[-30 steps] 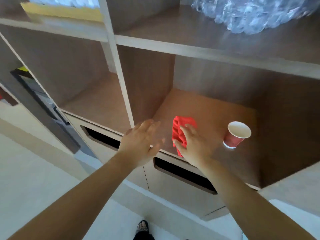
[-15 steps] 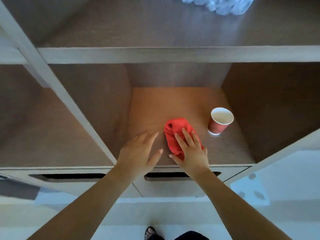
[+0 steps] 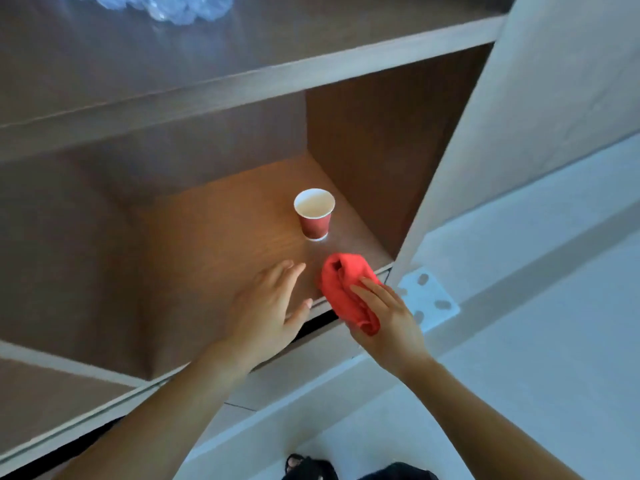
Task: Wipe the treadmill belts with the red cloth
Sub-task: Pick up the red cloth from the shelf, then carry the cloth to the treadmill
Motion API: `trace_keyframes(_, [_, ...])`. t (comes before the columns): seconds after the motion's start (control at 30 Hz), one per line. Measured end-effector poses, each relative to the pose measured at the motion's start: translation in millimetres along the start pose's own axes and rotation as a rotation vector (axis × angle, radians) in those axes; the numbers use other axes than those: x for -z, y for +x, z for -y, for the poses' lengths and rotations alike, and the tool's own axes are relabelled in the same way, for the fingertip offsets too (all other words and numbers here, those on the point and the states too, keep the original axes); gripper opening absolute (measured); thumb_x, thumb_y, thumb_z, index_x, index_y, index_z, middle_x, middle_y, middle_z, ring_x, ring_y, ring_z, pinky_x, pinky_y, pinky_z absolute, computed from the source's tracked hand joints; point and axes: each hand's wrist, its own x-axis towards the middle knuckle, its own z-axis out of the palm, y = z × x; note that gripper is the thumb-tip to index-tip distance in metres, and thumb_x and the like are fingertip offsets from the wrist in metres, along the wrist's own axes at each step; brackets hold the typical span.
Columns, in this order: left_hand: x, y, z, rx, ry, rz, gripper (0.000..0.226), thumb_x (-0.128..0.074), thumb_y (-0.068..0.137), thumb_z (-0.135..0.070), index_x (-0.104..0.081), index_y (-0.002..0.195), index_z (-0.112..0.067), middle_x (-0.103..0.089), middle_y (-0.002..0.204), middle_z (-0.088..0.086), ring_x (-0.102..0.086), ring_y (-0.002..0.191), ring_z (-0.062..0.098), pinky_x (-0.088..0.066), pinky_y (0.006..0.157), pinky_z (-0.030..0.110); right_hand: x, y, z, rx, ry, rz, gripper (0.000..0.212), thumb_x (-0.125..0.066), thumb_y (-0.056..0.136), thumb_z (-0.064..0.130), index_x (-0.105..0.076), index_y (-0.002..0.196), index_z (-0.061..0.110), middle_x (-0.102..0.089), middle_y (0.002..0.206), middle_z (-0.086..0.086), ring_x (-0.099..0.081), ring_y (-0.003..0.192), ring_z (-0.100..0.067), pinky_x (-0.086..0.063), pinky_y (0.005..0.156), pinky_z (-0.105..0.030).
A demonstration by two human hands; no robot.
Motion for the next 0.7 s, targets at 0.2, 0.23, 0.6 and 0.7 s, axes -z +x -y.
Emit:
trace_keyframes(0.2, [-30.2, 19.6, -145.4, -0.292, -0.013, 0.07, 0.068, -0.025, 0.083, -0.054, -0.041, 0.139, -0.019, -0.044, 0.143, -0.002, -0.045, 0.129, 0.018, -0.044, 0.098, 0.034, 101.7, -91.4, -67.4, -0.398, 0.159, -0.2, 0.056, -0.071, 0.073, 0.036, -0.057, 0.126, 0.033, -0.056, 0.13, 0.011, -0.059, 0.108, -0.02, -0.049, 0.089, -0.029])
trace_keyframes(0.23, [-37.5, 20.6, -176.3, -0.344, -0.011, 0.093, 0.07, -0.023, 0.082, -0.055, -0.04, 0.14, -0.02, -0.043, 0.144, -0.003, -0.043, 0.13, 0.018, -0.044, 0.099, 0.035, 119.8, -110.1, -81.7, -0.451, 0.201, -0.244, 0.055, -0.068, 0.072, 0.04, -0.055, 0.125, 0.037, -0.056, 0.128, 0.013, -0.062, 0.099, -0.022, -0.053, 0.084, -0.033])
trace_keyframes(0.6, [-147.6, -27.5, -530.1, -0.967, -0.112, 0.346, 0.057, -0.04, 0.095, -0.044, -0.023, 0.147, -0.028, -0.024, 0.153, -0.012, -0.025, 0.139, 0.008, -0.03, 0.107, 0.028, 310.7, -365.7, -196.9, -0.897, 0.121, -0.821, 0.056, -0.064, 0.07, 0.043, -0.05, 0.125, 0.039, -0.054, 0.123, 0.019, -0.064, 0.088, -0.022, -0.055, 0.073, -0.041])
trace_keyframes(0.7, [-174.8, -49.8, -596.4, -1.113, -0.112, 0.45, 0.057, -0.04, 0.095, -0.045, -0.022, 0.147, -0.03, -0.023, 0.154, -0.012, -0.024, 0.139, 0.007, -0.029, 0.107, 0.025, 336.5, -429.6, -204.1, -1.057, 0.029, -0.934, 0.058, -0.061, 0.07, 0.048, -0.046, 0.126, 0.043, -0.054, 0.127, 0.017, -0.065, 0.094, -0.023, -0.053, 0.083, -0.042])
